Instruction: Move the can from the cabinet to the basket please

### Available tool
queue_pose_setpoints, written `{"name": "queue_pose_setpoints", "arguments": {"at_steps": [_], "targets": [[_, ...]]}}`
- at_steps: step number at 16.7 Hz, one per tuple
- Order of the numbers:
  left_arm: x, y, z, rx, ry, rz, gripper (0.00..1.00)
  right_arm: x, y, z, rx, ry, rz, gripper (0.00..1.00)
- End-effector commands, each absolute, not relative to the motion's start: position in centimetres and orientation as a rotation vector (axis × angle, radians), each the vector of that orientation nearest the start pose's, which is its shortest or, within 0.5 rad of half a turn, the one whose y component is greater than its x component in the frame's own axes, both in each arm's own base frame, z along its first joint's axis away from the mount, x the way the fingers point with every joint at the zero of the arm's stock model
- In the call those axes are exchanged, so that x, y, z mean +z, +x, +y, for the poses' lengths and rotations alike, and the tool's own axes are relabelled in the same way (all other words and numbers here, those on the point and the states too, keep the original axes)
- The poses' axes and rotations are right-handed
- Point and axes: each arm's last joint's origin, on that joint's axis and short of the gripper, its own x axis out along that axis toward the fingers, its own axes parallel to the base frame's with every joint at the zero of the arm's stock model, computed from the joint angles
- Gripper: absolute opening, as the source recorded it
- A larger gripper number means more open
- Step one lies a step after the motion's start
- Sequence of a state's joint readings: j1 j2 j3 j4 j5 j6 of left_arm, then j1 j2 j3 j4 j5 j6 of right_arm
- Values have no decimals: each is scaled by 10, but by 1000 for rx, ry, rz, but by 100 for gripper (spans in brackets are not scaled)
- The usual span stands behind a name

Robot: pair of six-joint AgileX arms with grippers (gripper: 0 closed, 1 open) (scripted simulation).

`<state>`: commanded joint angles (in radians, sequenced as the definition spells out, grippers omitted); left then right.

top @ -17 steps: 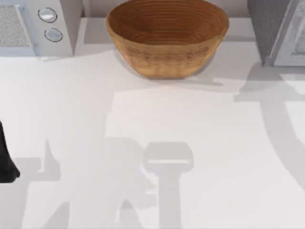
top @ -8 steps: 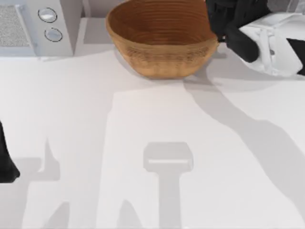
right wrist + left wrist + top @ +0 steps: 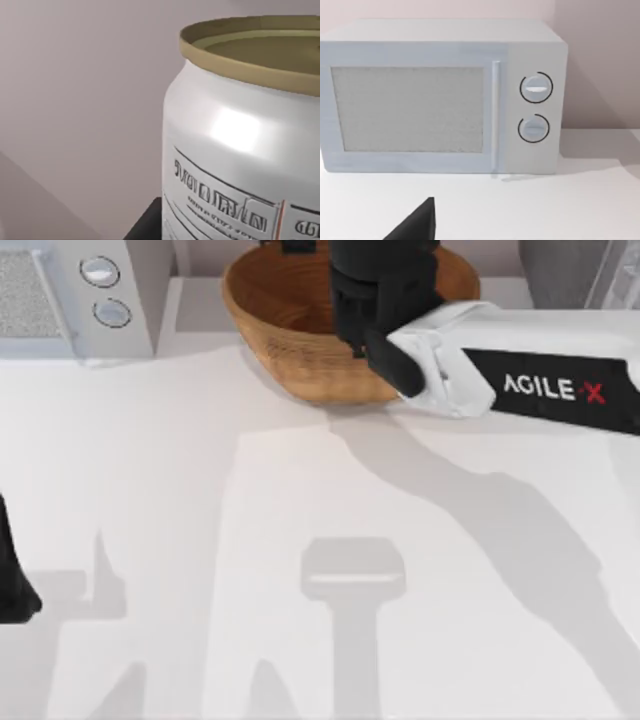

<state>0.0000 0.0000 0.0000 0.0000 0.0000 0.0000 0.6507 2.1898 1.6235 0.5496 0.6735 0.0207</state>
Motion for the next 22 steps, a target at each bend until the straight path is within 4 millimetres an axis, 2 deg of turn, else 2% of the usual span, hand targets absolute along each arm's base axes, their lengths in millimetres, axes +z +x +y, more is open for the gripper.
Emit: {"name": "queue_pose_setpoints", "arguments": {"at_steps": [4,10,14,22], "targets": [[160,106,-1,0,0,0,100,228,416,297,1,-6,16,0],[160,106,-1,0,0,0,100,222,436,299,2,0,6,0],[160,106,-1,0,0,0,100,222,437,299,2,0,5,0],[160,106,-1,0,0,0,100,222,437,299,2,0,5,60]]}}
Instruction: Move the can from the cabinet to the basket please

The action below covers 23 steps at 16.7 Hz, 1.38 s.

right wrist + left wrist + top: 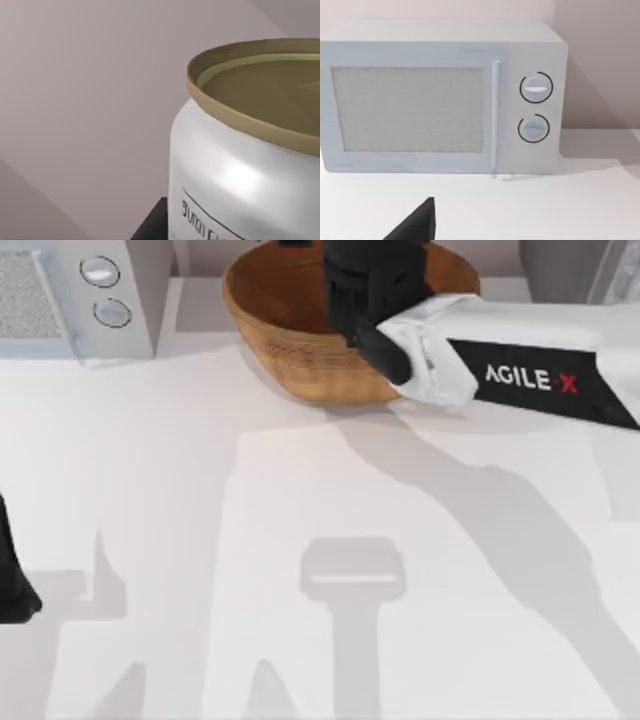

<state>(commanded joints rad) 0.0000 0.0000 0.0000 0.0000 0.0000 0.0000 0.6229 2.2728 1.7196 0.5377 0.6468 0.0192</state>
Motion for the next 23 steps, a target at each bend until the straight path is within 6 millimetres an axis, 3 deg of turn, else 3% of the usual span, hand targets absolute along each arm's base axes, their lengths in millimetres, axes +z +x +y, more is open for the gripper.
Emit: {"name": "queue_pose_setpoints", "arguments": {"at_steps": [5,6,23], "targets": [[160,106,-1,0,0,0,100,222,437,299,2,0,5,98],[160,106,-1,0,0,0,100,222,437,299,2,0,5,100],[160,106,-1,0,0,0,100,222,437,299,2,0,5,100]]}}
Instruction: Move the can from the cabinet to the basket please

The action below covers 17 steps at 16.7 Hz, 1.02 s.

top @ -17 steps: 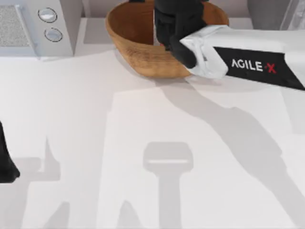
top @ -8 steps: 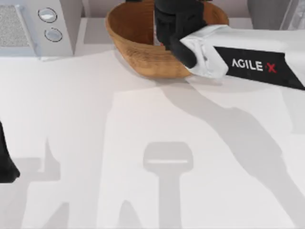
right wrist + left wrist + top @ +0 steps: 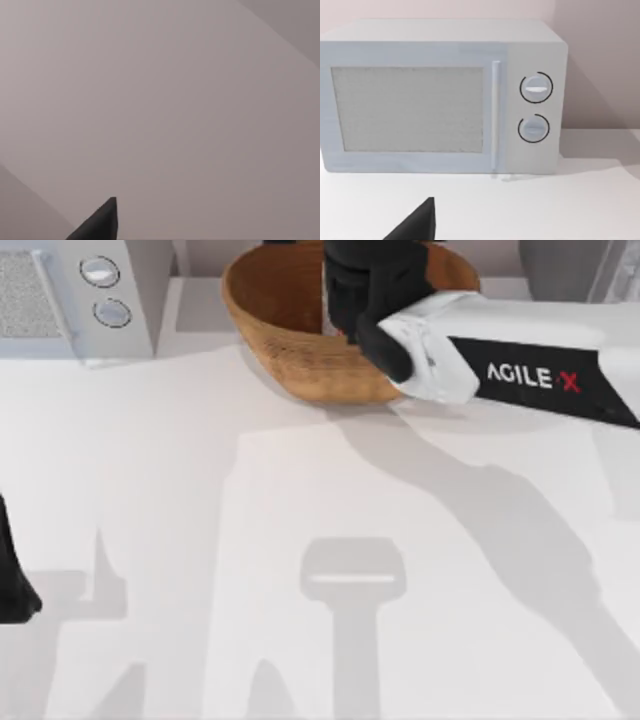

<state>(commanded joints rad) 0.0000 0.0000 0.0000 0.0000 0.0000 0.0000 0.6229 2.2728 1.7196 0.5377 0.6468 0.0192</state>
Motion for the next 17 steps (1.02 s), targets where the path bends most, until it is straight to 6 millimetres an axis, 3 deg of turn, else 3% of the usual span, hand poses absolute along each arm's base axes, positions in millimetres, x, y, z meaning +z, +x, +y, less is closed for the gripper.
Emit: {"name": "queue_pose_setpoints", "arguments": {"at_steps": [14,17], "targets": [[160,106,-1,0,0,0,100,222,436,300,4,0,6,100],[160,106,-1,0,0,0,100,237,432,286,6,3,0,100]]}}
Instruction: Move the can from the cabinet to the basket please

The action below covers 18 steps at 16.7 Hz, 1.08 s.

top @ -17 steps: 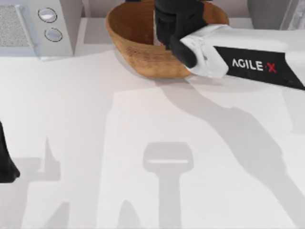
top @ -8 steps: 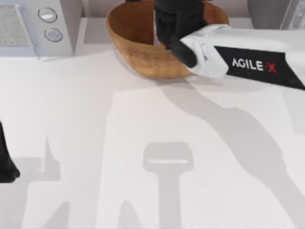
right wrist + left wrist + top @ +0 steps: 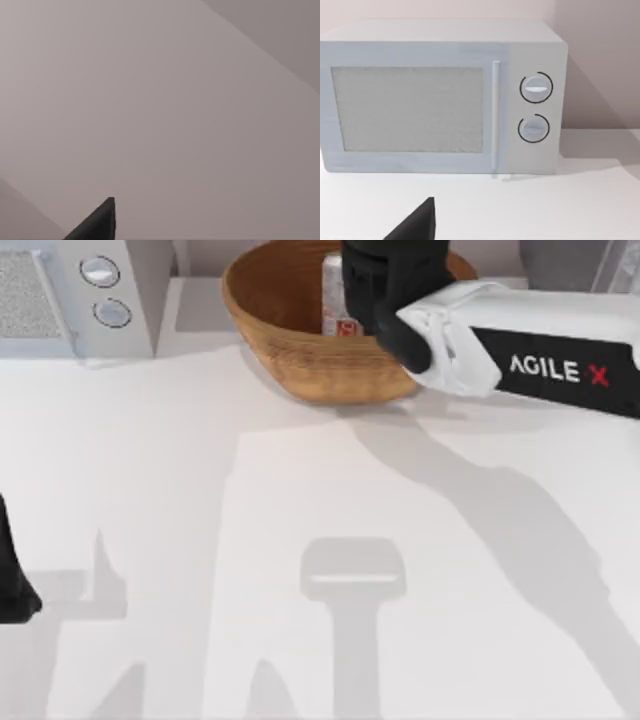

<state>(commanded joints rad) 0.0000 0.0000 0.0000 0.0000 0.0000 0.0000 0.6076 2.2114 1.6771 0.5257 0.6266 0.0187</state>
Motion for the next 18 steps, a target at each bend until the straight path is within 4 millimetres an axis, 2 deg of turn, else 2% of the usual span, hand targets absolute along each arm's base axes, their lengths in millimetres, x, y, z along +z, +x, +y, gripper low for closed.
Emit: {"name": "queue_pose_setpoints", "arguments": {"at_steps": [3,6,9,11,14,16,18], "targets": [[160,106,-1,0,0,0,100,269,418,251,6,2,-4,100],[160,106,-1,0,0,0,100,309,383,196,3,0,-9,100],[160,106,-1,0,0,0,100,340,323,132,-3,4,-26,100],[160,106,-1,0,0,0,100,347,273,91,-7,7,-44,100],[160,106,-1,0,0,0,100,329,198,45,-10,9,-70,100],[160,106,-1,0,0,0,100,300,158,25,-10,8,-78,100],[160,106,-1,0,0,0,100,264,130,13,-8,5,-74,100]]}}
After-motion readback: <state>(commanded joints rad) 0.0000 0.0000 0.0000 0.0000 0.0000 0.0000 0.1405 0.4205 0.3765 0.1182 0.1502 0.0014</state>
